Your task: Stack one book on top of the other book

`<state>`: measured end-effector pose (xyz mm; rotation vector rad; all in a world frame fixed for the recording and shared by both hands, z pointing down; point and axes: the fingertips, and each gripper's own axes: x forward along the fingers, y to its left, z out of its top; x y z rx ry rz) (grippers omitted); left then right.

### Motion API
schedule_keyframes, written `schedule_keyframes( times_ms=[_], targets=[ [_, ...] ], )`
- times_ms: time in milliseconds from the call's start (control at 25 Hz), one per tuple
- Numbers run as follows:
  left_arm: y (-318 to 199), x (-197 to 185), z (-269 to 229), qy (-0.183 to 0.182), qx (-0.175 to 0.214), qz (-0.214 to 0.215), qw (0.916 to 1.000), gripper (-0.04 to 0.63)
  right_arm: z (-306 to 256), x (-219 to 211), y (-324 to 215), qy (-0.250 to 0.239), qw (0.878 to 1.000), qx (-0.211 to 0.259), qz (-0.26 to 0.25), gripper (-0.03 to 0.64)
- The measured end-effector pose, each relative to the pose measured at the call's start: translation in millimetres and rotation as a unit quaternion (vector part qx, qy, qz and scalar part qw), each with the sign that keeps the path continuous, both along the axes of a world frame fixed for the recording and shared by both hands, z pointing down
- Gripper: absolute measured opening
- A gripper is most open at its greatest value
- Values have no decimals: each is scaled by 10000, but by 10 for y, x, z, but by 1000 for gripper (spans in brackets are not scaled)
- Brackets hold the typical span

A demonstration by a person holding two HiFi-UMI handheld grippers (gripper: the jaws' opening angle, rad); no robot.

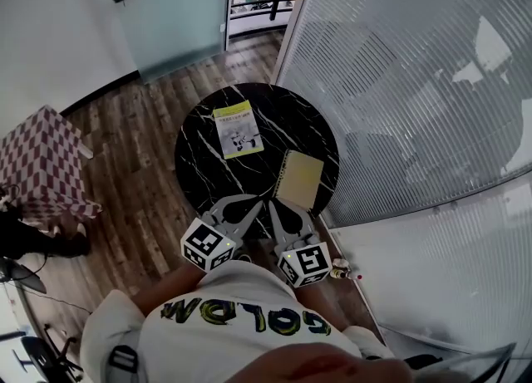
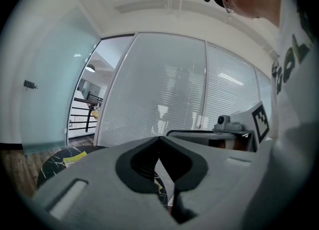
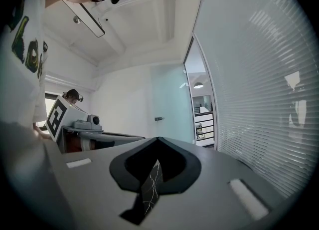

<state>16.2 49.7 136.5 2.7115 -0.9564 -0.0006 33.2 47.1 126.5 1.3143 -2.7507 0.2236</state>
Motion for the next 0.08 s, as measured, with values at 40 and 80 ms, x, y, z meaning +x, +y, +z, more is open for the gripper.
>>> schedule_keyframes(
  times_ms=[40, 80],
  targets=[
    [3, -1, 5, -6, -2, 2, 10000, 2, 6, -1, 0, -11, 10000, -3, -1, 2],
    [5, -3, 10, -13, -3, 5, 10000, 2, 12, -3, -1, -21, 10000, -4, -3, 2]
  ],
)
